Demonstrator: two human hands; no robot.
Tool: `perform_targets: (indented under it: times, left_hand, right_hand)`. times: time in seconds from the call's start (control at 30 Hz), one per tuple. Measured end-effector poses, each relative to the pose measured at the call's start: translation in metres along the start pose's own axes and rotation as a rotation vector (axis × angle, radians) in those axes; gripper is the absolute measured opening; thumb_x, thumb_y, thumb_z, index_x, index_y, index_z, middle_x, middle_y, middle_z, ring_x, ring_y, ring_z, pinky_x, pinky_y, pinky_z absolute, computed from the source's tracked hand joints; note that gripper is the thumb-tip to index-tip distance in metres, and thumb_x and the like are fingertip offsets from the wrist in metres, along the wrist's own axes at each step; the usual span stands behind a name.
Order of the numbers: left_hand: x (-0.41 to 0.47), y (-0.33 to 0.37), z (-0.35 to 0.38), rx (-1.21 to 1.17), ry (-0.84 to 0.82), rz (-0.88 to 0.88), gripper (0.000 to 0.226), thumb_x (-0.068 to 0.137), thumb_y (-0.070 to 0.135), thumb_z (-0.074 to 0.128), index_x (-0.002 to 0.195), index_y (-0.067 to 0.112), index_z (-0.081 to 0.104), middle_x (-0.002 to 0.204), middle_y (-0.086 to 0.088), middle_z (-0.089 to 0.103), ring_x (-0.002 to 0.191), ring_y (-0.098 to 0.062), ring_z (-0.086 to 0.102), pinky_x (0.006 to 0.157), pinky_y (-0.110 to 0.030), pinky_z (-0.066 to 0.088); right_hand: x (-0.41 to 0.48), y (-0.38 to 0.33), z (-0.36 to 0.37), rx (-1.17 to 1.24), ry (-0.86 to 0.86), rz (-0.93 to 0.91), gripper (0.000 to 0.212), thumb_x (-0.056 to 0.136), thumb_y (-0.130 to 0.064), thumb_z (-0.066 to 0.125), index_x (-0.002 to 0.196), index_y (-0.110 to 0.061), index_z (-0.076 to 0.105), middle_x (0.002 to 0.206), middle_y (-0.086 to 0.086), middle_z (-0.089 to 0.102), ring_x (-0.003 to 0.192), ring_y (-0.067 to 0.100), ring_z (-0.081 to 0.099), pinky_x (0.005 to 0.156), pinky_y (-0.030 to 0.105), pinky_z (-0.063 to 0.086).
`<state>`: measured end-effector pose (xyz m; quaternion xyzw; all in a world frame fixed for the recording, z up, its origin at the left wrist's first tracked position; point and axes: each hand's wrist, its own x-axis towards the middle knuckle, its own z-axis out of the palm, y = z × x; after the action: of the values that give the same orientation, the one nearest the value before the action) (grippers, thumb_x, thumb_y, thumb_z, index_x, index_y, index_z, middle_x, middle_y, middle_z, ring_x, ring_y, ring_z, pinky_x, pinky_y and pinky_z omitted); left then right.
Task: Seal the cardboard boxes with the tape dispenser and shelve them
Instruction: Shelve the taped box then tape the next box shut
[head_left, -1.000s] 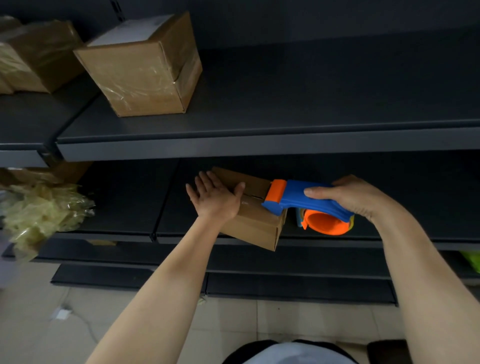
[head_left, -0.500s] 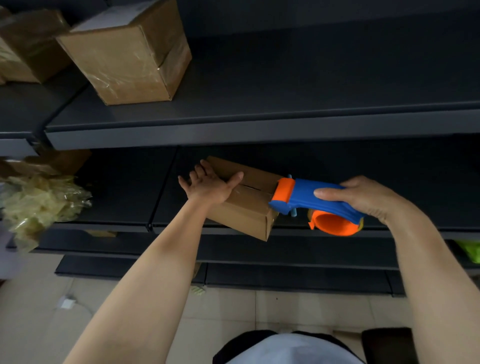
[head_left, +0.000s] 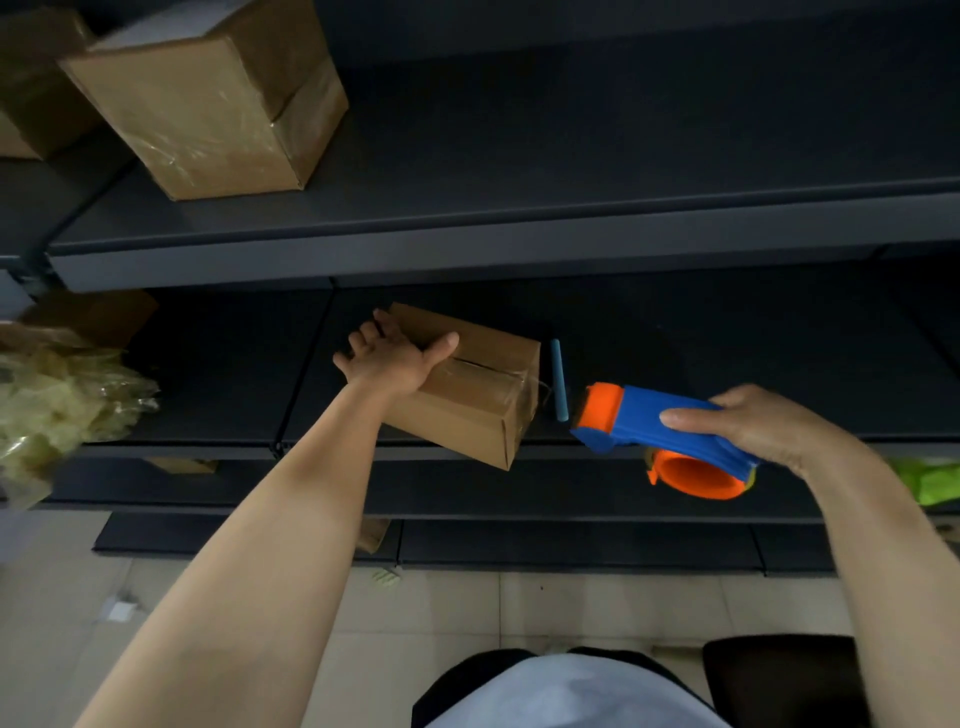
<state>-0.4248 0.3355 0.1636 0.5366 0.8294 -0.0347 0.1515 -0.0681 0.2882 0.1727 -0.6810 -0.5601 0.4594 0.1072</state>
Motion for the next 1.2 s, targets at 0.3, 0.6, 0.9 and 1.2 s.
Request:
perform_targets:
  times: [0.3, 0.6, 0.9, 1.2]
  left_hand:
    - [-0.007, 0.006, 0.003, 0.025, 0.067, 0.01, 0.107, 0.077, 0.083, 0.018, 0.15, 0.009, -0.01, 0.158, -0.014, -0.004, 0.145, -0.031, 0.0, 0.112, -0.053, -0.009]
    - [-0.072, 0.061, 0.031, 0.041, 0.233, 0.172, 0.076, 0.093, 0.062, 0.023, 0.13, 0.0, 0.047, 0.144, -0.025, 0.035, 0.134, -0.04, 0.031, 0.107, -0.049, 0.032]
    - [-0.089, 0.069, 0.045, 0.152, 0.223, 0.304, 0.072, 0.1, 0.047, 0.028, 0.146, -0.007, 0.012, 0.153, -0.028, 0.014, 0.143, -0.039, 0.013, 0.117, -0.045, 0.01]
    - [-0.082, 0.044, 0.012, -0.022, 0.181, 0.407, 0.069, 0.098, 0.049, 0.034, 0.147, 0.001, 0.022, 0.152, -0.019, 0.025, 0.141, -0.031, 0.023, 0.113, -0.038, 0.024]
  right_hand:
    - [0.023, -0.04, 0.054, -0.15, 0.014, 0.063, 0.06, 0.068, -0.068, 0.07, 0.082, -0.01, 0.063, 0.073, 0.005, 0.065, 0.062, 0.018, 0.06, 0.05, 0.027, 0.037]
    - [0.023, -0.051, 0.054, -0.259, 0.01, 0.089, 0.064, 0.068, -0.071, 0.067, 0.087, -0.01, 0.057, 0.078, 0.005, 0.06, 0.066, 0.019, 0.058, 0.05, 0.028, 0.036]
    - [0.024, -0.047, 0.056, -0.229, 0.005, 0.083, 0.063, 0.067, -0.071, 0.068, 0.081, -0.011, 0.056, 0.076, 0.007, 0.061, 0.065, 0.02, 0.058, 0.05, 0.028, 0.037]
    - [0.005, -0.046, 0.063, -0.037, -0.011, 0.026, 0.059, 0.069, -0.068, 0.068, 0.076, -0.011, 0.059, 0.062, 0.003, 0.057, 0.052, 0.016, 0.053, 0.05, 0.025, 0.037]
